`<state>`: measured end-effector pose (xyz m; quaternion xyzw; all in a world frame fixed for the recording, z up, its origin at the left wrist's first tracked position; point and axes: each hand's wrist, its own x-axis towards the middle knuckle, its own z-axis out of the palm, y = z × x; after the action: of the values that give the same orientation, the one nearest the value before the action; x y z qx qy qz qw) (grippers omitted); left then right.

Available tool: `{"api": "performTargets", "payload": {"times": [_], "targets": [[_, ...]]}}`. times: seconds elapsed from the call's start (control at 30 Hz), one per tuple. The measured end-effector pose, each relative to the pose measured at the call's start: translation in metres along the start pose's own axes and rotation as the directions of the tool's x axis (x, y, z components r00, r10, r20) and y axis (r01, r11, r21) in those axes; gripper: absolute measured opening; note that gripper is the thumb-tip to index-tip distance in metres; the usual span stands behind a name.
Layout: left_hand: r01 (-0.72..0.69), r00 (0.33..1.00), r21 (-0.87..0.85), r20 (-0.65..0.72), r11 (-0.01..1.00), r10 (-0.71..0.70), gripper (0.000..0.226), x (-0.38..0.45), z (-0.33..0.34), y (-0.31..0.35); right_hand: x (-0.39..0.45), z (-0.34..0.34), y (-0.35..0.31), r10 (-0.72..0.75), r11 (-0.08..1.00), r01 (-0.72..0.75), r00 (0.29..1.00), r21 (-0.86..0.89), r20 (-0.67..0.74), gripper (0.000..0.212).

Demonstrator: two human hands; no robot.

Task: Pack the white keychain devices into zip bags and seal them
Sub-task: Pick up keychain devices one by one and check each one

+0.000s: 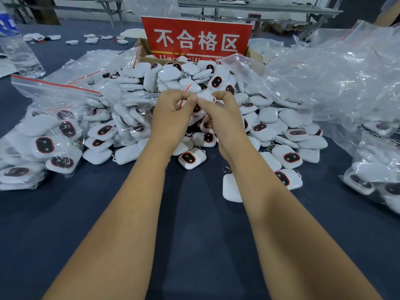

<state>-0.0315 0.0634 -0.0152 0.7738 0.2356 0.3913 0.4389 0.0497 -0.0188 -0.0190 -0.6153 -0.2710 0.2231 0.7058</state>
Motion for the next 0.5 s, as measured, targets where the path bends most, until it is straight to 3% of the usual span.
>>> {"api": "performTargets", "payload": {"times": [0.1,0.2,0.3,0.5], "targets": [[-0.051,0.998,-0.009,0.030,0.999,0.051,0.033,0.002,0.001,-0.002,-0.001,-0.002,-0.001,-0.052,0.999,0.052,0.999,0.015,-0.003,0.018],[0.003,1.000,0.010,-0.008,1.000,-0.003,0.041,0.004,0.003,-0.005,-0.001,-0.001,-0.002,-0.007,0.997,0.007,1.000,0.078,-0.010,0.019],[0.055,0.998,0.033,-0.001,0.998,-0.055,0.041,0.005,0.005,-0.009,0.000,0.000,-0.001,0.039,0.991,-0.039,0.999,0.127,0.006,0.022],[0.010,0.999,0.104,0.030,0.995,-0.014,0.036,0.004,0.005,-0.011,0.002,-0.001,0.002,0.040,0.996,-0.043,0.999,0.079,0.030,0.027]]}}
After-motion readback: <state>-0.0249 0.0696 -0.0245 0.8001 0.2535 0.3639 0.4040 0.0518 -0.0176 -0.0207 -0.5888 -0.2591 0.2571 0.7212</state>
